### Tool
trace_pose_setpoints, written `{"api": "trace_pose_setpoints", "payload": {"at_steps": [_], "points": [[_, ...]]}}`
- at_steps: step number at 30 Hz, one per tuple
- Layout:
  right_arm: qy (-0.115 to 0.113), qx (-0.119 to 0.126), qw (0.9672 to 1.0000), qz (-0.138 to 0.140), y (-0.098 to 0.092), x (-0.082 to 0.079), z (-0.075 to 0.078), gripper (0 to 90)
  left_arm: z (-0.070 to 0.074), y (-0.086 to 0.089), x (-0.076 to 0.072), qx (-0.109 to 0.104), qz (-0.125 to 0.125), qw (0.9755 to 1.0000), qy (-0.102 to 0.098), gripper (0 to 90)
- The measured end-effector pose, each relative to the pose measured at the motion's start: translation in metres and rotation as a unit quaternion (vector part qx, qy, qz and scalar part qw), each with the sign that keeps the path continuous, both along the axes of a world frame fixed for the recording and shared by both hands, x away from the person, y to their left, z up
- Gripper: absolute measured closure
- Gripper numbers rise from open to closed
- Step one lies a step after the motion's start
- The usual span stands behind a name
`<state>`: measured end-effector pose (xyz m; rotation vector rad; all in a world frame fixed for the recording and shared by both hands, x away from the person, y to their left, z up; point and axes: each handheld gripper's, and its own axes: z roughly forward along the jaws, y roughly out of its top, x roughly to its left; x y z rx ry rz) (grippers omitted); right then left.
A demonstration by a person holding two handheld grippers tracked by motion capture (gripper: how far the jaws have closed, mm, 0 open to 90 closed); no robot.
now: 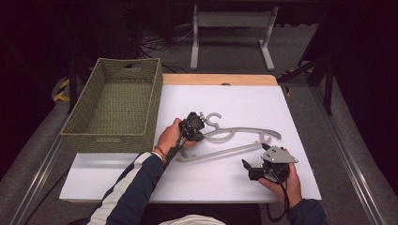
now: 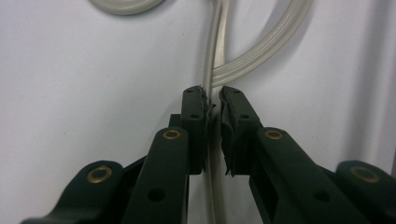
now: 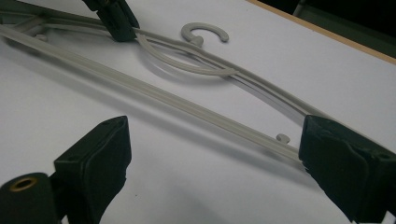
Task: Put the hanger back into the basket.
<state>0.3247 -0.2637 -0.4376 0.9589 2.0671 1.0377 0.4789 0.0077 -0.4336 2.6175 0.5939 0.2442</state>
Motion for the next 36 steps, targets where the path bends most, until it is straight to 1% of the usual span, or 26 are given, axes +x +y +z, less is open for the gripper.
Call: {"api": "trace_pose_setpoints", "payload": {"at_steps": [1,3,5,7,9,10,11,12,14,16,18,20,21,22,23,24,25,27,28,29,30,31,32,34,35,36], "points": [[0.002,-0.001,1.0,0.0,0.0,0.0,0.0,10.1,0.0,0.0,-0.001,-0.001,0.001,1.0,-0.008,81.5],[0.003,-0.002,1.0,-0.001,-0.001,0.0,-0.001,10.1,-0.002,0.002,-0.003,-0.009,0.001,0.9998,-0.015,81.5],[0.0,-0.002,1.0,-0.002,-0.001,-0.001,0.0,10.1,-0.004,0.004,-0.007,-0.023,0.007,0.9992,-0.031,81.6],[0.0,0.0,1.0,-0.004,-0.003,0.0,0.0,10.1,-0.006,0.005,-0.011,-0.032,0.015,0.9976,-0.06,81.6],[0.001,0.0,1.0,-0.006,-0.003,0.0,0.0,10.1,-0.004,0.007,-0.012,-0.042,0.024,0.996,-0.075,81.6],[0.0,-0.001,1.0,-0.006,-0.003,0.0,0.0,10.1,-0.002,0.009,-0.013,-0.058,0.03,0.9942,-0.086,81.6],[-0.001,-0.001,1.0,-0.007,-0.003,0.0,0.0,10.1,0.001,0.011,-0.013,-0.066,0.035,0.9923,-0.099,81.6],[-0.001,-0.001,1.0,-0.007,-0.003,0.0,0.0,10.1,0.003,0.011,-0.015,-0.075,0.044,0.9904,-0.108,81.7],[-0.004,-0.001,1.0,-0.008,-0.004,0.0,0.001,10.1,0.008,0.014,-0.017,-0.089,0.046,0.9876,-0.122,81.7],[-0.006,0.001,0.9999,-0.009,-0.005,-0.001,0.002,10.1,0.012,0.016,-0.019,-0.1,0.051,0.9852,-0.13,81.7],[-0.013,0.007,0.9998,-0.012,-0.006,-0.002,0.003,10.2,0.017,0.018,-0.022,-0.11,0.058,0.9814,-0.146,81.7],[-0.026,0.014,0.9994,-0.016,-0.008,-0.005,0.007,10.3,0.026,0.021,-0.028,-0.128,0.062,0.9764,-0.162,81.7],[-0.032,0.016,0.999,-0.025,-0.008,-0.005,0.008,10.3,0.03,0.022,-0.029,-0.137,0.064,0.9737,-0.17,81.7],[-0.037,0.02,0.9986,-0.032,-0.01,-0.006,0.008,10.4,0.034,0.022,-0.031,-0.143,0.065,0.9715,-0.177,81.7],[-0.038,0.024,0.9984,-0.033,-0.011,-0.005,0.008,10.4,0.037,0.022,-0.032,-0.149,0.066,0.9705,-0.178,81.7],[-0.036,0.026,0.9984,-0.034,-0.012,-0.004,0.007,10.4,0.041,0.023,-0.033,-0.158,0.066,0.968,-0.183,81.7],[-0.033,0.023,0.9985,-0.037,-0.012,-0.003,0.006,10.3,0.045,0.023,-0.035,-0.162,0.067,0.9657,-0.191,81.7],[-0.034,0.017,0.9984,-0.041,-0.013,-0.002,0.004,10.4,0.053,0.026,-0.038,-0.176,0.063,0.9632,-0.194,81.7],[-0.034,0.017,0.9984,-0.041,-0.013,-0.002,0.004,10.4,0.053,0.026,-0.038,-0.176,0.063,0.9632,-0.194,81.7],[-0.039,0.016,0.9983,-0.041,-0.013,-0.002,0.005,10.3,0.057,0.027,-0.039,-0.179,0.064,0.9616,-0.198,81.7],[-0.043,0.015,0.9981,-0.043,-0.012,-0.003,0.005,10.3,0.066,0.03,-0.041,-0.188,0.069,0.957,-0.21,81.7],[-0.044,0.013,0.998,-0.044,-0.012,-0.003,0.006,10.3,0.066,0.03,-0.041,-0.188,0.069,0.957,-0.21,81.7],[-0.045,0.014,0.9979,-0.045,-0.012,-0.003,0.006,10.3,0.076,0.032,-0.042,-0.197,0.074,0.9509,-0.227,81.7],[-0.047,0.013,0.9978,-0.046,-0.013,-0.003,0.006,10.3,0.085,0.035,-0.045,-0.21,0.074,0.9465,-0.234,81.7],[-0.047,0.013,0.9978,-0.046,-0.013,-0.003,0.006,10.3,0.085,0.035,-0.045,-0.21,0.074,0.9465,-0.234,81.7],[-0.049,0.014,0.9975,-0.049,-0.013,-0.003,0.007,10.3,0.09,0.036,-0.047,-0.216,0.075,0.9435,-0.24,81.7]]}}
